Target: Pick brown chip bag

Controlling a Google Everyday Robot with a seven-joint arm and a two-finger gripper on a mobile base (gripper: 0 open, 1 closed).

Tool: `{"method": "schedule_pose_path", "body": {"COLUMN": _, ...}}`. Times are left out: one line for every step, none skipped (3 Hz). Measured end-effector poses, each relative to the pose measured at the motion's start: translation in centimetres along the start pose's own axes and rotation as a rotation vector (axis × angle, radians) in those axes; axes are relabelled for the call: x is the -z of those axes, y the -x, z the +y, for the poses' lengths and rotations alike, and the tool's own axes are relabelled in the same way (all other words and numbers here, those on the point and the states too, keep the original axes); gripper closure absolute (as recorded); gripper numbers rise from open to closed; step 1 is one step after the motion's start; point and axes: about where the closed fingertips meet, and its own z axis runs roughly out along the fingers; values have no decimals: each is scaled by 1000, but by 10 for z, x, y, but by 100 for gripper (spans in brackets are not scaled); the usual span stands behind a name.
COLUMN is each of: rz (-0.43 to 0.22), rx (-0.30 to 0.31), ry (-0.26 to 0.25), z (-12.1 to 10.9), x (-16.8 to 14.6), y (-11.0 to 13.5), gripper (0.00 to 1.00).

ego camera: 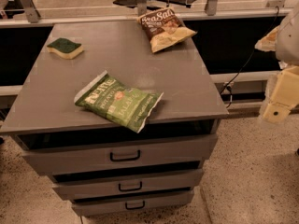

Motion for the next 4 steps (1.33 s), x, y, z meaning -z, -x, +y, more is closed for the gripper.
{"method": "schedule_pose_path", "body": {"rz": 0, "rx": 0, "ry": 0, "z": 0, "x": 0, "y": 0, "gripper": 0}}
{"method": "schedule_pose_path", "body": {"rz": -63, "rx": 25, "ry": -21, "z": -21, "x": -12, "y": 13, "gripper": 0}}
{"method": "schedule_pose_path", "body": {"rz": -203, "rx": 54, "ry": -46, "z": -66, "x": -42, "y": 45, "gripper": 0}}
{"method": "schedule_pose_path", "body": {"rz": -365, "rx": 83, "ry": -106, "z": -122, "x": -66, "y": 93, "gripper": 0}}
